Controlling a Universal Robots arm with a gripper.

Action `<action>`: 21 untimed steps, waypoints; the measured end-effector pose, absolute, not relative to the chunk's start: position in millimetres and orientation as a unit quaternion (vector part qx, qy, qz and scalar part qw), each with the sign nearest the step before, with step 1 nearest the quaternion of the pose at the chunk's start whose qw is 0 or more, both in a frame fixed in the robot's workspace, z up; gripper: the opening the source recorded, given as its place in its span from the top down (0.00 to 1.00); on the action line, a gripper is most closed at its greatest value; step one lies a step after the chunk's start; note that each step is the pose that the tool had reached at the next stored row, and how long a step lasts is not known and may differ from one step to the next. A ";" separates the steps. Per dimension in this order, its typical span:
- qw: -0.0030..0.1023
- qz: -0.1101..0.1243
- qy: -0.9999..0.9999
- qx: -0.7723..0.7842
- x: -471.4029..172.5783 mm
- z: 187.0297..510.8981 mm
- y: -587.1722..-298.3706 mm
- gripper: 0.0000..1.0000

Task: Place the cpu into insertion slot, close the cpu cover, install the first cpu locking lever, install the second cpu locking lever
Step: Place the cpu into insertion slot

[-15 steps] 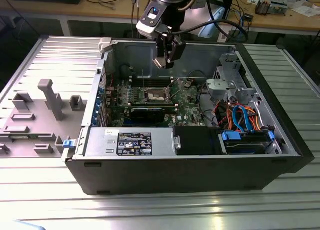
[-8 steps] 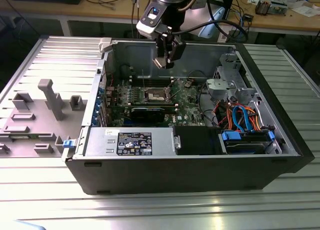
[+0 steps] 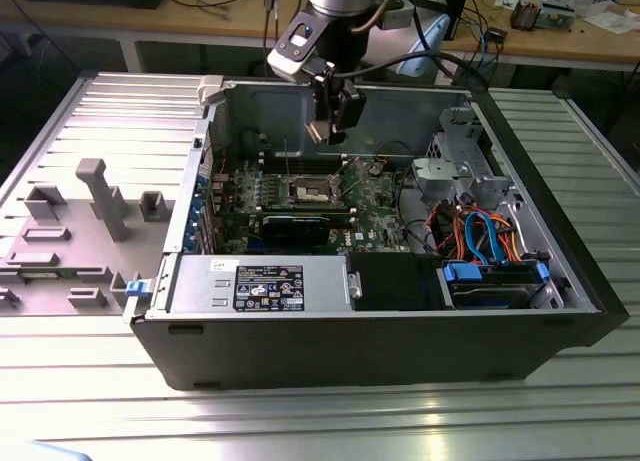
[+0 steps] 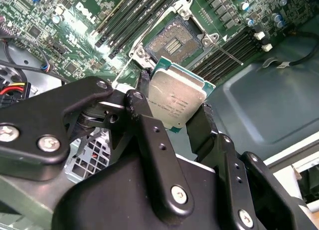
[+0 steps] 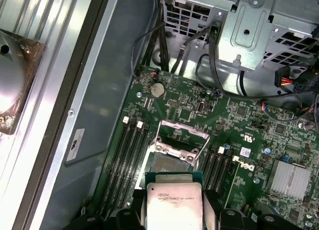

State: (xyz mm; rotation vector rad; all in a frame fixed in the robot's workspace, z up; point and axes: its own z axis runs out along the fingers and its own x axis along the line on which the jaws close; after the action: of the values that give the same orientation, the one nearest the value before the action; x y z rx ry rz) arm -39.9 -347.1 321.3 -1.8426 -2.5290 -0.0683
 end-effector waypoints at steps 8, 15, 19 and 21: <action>0.006 -0.022 -0.806 -0.592 -39.9 320.6 -347.2 0.46; 0.006 -0.022 -0.786 -0.618 -39.9 319.2 -347.2 0.46; 0.005 -0.022 -0.771 -0.636 -39.9 318.2 -347.2 0.46; 0.005 -0.022 -0.771 -0.637 -39.9 318.1 -347.2 0.46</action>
State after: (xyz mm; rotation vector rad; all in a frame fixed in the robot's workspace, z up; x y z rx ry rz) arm -39.9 -347.2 318.1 -1.9935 -2.4142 -0.0687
